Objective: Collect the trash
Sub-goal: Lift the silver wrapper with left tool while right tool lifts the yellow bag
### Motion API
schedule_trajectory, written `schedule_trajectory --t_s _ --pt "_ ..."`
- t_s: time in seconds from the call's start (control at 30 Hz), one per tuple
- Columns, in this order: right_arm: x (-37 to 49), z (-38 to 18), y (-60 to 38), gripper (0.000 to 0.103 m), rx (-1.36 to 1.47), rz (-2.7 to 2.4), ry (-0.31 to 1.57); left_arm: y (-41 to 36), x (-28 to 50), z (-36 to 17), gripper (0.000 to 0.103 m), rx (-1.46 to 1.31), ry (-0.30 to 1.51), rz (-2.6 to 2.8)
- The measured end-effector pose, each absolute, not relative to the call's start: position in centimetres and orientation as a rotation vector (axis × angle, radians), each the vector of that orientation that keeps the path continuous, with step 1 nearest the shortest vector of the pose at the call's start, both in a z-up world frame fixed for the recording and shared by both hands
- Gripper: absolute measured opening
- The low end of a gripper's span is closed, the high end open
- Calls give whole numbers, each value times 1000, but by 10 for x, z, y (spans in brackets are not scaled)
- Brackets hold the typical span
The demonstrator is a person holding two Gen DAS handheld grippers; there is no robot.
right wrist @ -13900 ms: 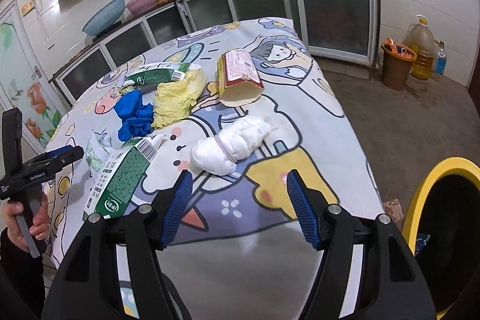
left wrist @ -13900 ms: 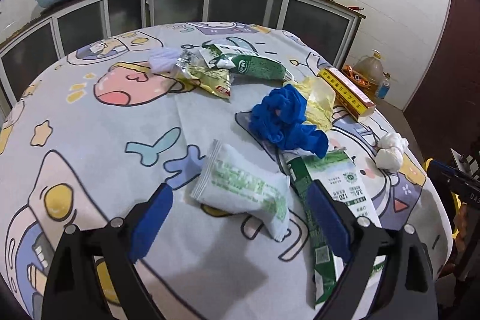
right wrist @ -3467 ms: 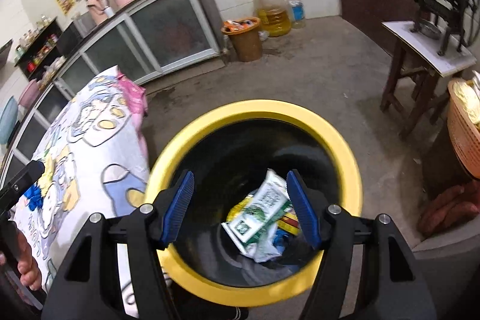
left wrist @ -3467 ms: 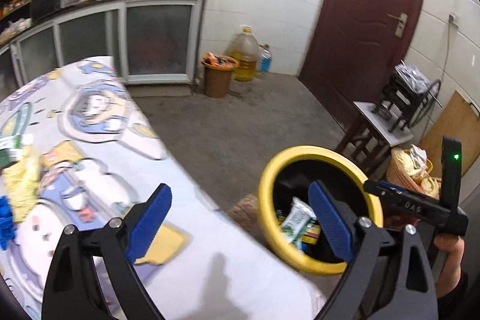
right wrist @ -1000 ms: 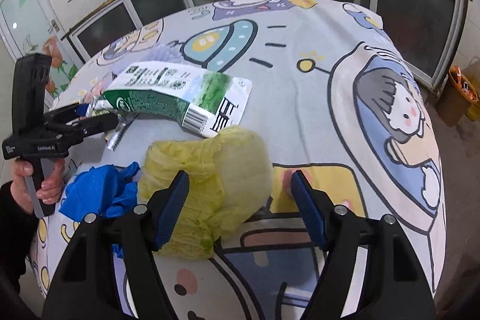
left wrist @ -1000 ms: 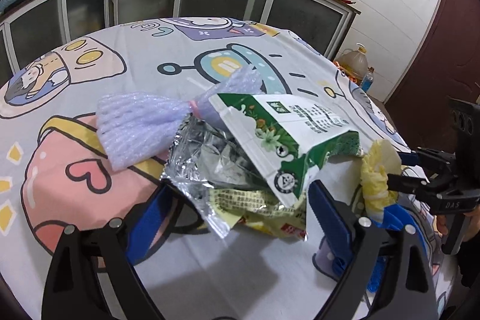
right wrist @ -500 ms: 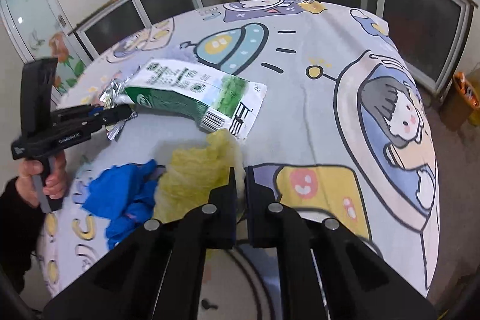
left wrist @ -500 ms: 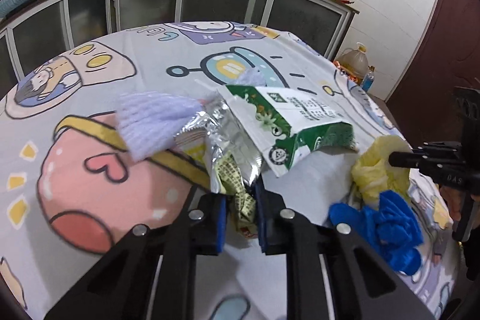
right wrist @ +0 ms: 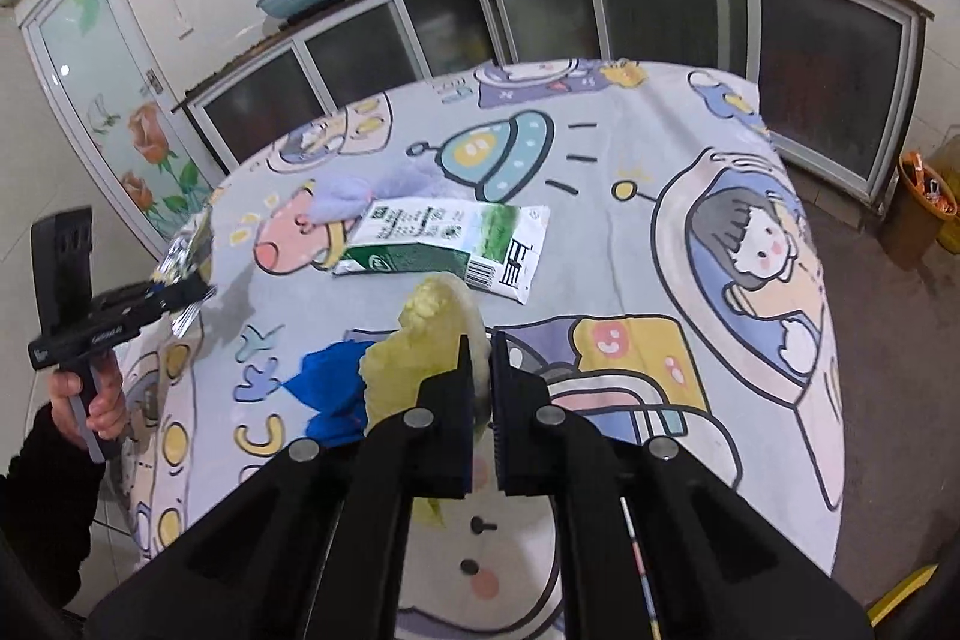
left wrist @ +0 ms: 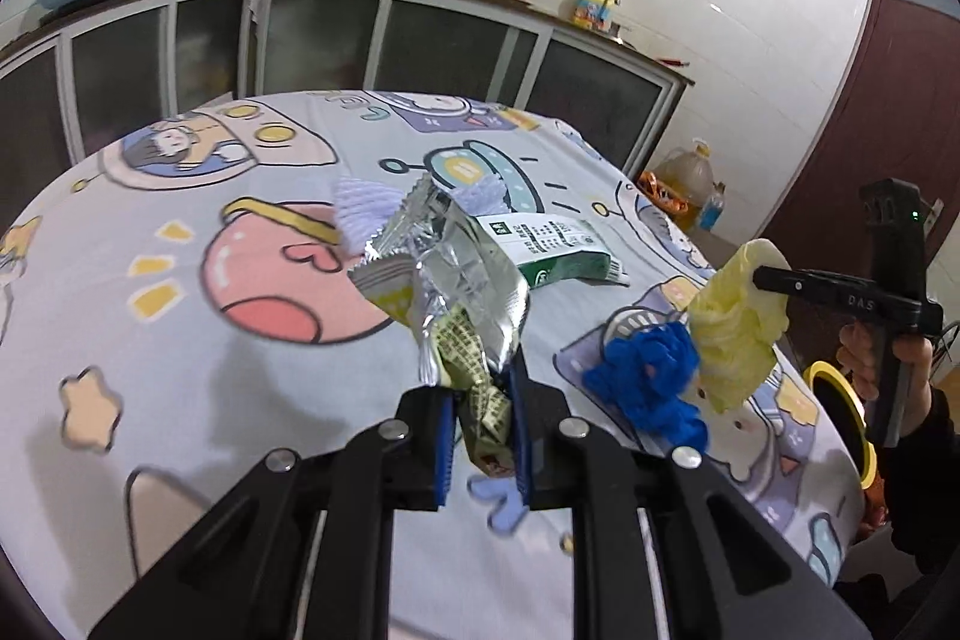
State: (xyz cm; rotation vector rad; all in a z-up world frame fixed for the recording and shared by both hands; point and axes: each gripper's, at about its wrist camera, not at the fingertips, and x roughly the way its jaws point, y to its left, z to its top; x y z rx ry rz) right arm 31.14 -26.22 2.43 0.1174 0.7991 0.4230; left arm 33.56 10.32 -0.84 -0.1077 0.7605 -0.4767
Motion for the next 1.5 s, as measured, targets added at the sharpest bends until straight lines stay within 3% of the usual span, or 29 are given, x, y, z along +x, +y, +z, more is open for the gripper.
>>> schedule_trajectory --t_s 0.43,0.93,1.5 --pt "260 49 -287 6 161 405 753 142 269 -10 14 -191 745 -397" --pt "213 38 -302 6 206 406 781 118 232 -14 14 -178 747 -447" --pt "216 20 -299 6 229 433 817 103 228 -25 14 -204 769 -477"
